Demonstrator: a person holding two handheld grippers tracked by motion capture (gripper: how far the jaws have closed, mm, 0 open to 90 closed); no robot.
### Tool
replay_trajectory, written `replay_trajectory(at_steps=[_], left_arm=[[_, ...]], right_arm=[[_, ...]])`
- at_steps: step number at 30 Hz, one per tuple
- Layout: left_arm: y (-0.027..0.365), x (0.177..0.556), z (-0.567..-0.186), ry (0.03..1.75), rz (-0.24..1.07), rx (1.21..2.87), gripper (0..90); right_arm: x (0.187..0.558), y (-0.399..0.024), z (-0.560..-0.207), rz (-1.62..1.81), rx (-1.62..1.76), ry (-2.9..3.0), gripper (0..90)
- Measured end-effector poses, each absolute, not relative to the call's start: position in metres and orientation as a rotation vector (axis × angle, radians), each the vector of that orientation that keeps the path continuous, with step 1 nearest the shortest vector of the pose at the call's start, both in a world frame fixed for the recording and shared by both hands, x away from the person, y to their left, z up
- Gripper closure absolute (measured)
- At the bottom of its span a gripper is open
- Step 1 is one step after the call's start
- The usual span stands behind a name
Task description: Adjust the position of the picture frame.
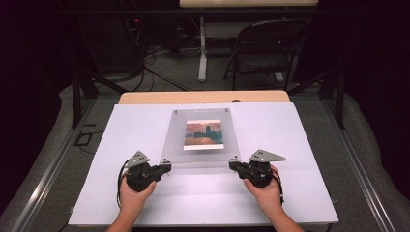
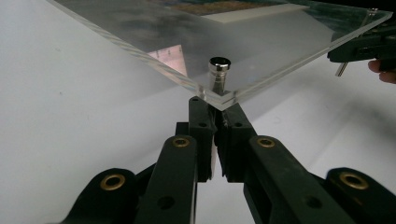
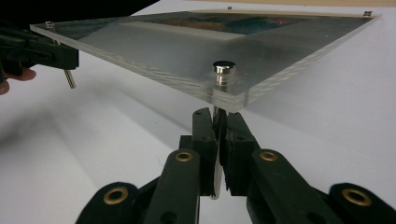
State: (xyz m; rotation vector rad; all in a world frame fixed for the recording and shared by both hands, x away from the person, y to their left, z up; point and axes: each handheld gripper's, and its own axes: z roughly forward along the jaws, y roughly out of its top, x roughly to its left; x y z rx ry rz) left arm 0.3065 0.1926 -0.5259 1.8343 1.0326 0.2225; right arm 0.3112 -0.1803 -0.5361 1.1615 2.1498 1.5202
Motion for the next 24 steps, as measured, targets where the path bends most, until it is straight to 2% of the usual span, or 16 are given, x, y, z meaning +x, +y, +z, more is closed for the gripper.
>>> replay_trajectory(at_steps=[12,24], left_arm=[[0.176,0.328,-0.523,1.064,0.245,1.805,85.1],[0.169,0.335,-0.54,1.063,0.253,1.856,84.9]], right_arm=[[0.332,-0.191,-0.532,1.501,1.198,2.102,85.3],[0.34,-0.193,-0.547,1.433,1.232,2.13,85.0]])
